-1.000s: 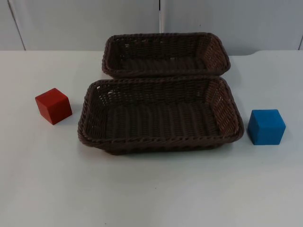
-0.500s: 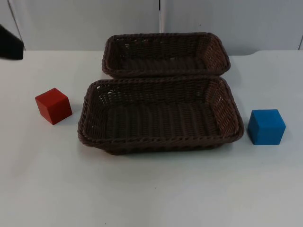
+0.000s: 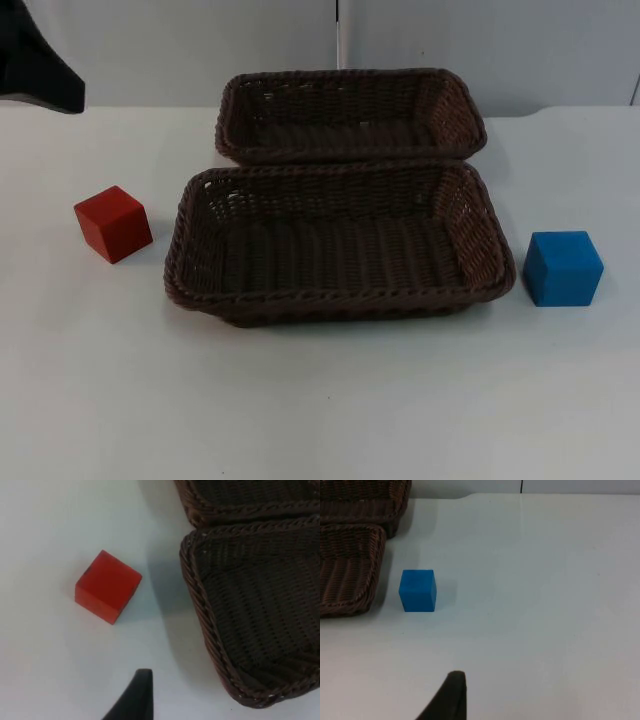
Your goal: Pick up one cube with the left hand and place it into the upper basket. Pick up one cube with the right hand and place it into the lower basket.
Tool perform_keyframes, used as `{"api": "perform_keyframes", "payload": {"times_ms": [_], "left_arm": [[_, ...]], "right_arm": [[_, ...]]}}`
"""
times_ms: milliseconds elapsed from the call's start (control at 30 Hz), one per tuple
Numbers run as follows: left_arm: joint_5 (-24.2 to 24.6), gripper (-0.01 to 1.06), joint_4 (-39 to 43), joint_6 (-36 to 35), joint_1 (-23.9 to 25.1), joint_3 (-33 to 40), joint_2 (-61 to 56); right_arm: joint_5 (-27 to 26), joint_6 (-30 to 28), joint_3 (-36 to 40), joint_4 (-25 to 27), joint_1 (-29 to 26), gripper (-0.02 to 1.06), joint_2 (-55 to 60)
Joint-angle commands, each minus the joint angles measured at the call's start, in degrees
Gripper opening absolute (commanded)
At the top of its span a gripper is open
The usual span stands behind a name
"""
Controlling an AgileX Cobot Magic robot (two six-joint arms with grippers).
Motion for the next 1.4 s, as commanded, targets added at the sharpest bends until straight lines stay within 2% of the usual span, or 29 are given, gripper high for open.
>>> {"api": "perform_keyframes", "payload": {"times_ms": [0,367,533,567,667,1000,1367], "left_arm": [[-1.0,1.05,-1.6,0.3,0.0,-2.1,3.7],[-2.5,1.05,-5.9,0.2,-1.0,-5.6,13.6],[-12.6,1.05,-1.7,0.4,-5.7,-8.1,19.2],[-12.6,1.05,-1.7,0.4,-5.7,-8.1,19.2],[-16.7,1.05,-0.5,-0.1,-6.5,-9.4,22.2],[-18.6,1.05,-1.4,-0.5,-6.5,-15.1,31.6],[-25.1,1.05,-0.1,-1.7,-6.5,-17.3,37.3]], "right_arm": [[-0.5,-0.3,0.4,-0.2,-0.3,1.05,-0.2],[-0.5,-0.1,0.4,-0.4,-0.3,1.05,-0.2],[-0.5,0.1,0.4,-0.3,-0.3,1.05,-0.2],[-0.5,0.1,0.4,-0.3,-0.3,1.05,-0.2],[-0.5,0.1,0.4,-0.3,-0.3,1.05,-0.2],[-0.5,0.1,0.4,-0.3,-0.3,1.05,-0.2],[-0.5,0.1,0.4,-0.3,-0.3,1.05,-0.2]]}}
